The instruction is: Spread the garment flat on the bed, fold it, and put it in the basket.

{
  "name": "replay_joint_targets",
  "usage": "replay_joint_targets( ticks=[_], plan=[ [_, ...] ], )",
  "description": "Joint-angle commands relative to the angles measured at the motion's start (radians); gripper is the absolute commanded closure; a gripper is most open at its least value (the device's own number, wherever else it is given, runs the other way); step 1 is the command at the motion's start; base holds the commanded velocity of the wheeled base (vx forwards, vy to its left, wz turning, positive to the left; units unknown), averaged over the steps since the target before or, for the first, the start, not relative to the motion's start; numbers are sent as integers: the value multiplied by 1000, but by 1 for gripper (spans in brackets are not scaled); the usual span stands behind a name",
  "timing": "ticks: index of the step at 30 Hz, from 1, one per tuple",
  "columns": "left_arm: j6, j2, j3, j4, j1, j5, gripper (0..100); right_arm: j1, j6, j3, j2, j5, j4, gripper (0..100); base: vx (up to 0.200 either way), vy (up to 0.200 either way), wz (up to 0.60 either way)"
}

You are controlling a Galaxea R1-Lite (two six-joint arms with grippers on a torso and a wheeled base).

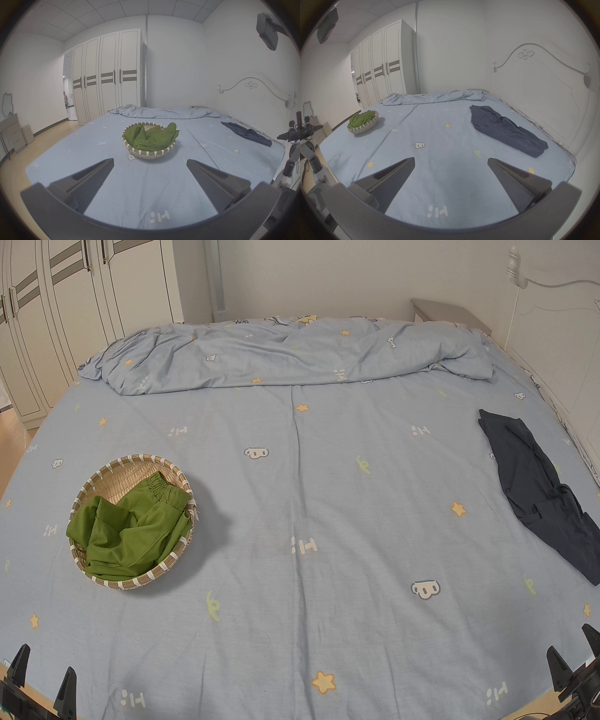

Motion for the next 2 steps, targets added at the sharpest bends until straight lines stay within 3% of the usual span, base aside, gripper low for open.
replay_joint_targets(
  ticks=[1, 2],
  plan=[
    [0, -11, 16, 0, 0, 1, 0, 0, -1, 17, -11, 1, 0, 0, 0, 0, 0],
    [0, -11, 16, 0, 0, 0, 0, 0, -1, 17, -11, 1, 0, 0, 0, 0, 0]
  ],
)
